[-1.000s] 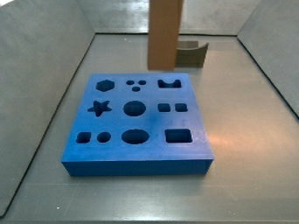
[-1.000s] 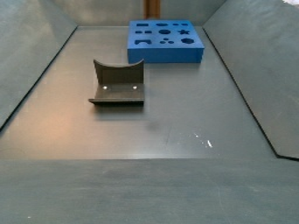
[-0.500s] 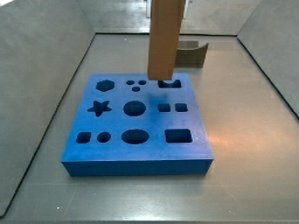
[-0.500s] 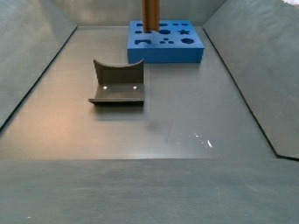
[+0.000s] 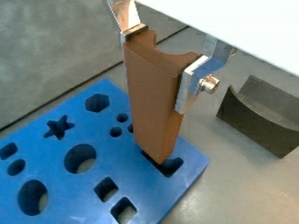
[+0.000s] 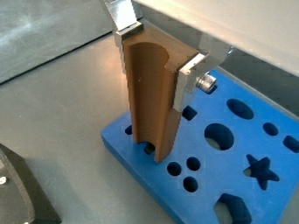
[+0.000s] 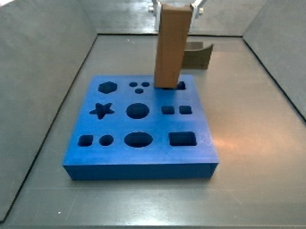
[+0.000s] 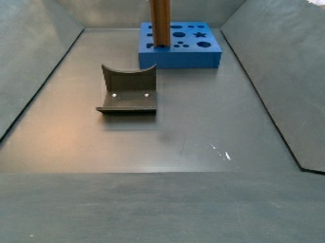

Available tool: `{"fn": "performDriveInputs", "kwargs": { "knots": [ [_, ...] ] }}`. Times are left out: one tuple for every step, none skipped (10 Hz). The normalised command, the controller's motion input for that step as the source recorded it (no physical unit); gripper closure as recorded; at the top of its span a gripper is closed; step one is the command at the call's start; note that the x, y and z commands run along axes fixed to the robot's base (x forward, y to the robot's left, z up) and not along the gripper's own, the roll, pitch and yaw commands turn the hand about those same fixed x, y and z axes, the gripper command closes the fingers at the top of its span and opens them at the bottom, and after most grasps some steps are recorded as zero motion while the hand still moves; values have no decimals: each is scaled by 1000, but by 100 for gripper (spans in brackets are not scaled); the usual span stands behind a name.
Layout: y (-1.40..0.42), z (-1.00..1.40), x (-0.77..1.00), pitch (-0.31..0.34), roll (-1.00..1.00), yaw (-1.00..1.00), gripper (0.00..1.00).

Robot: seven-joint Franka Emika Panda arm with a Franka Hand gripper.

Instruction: Insert the arch object.

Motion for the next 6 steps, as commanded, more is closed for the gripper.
{"fn": "performDriveInputs", "kwargs": {
  "knots": [
    [51,-323,337,56,14,0,100],
    [0,-326,377,43,0,-23,100],
    [0,-306,320,10,0,-49,100],
    [0,-260,180,0,-67,-111,100],
    [0,-211,51,0,-94,-100,100],
    [0,-211,49,0,-104,-103,100]
  ]
}}
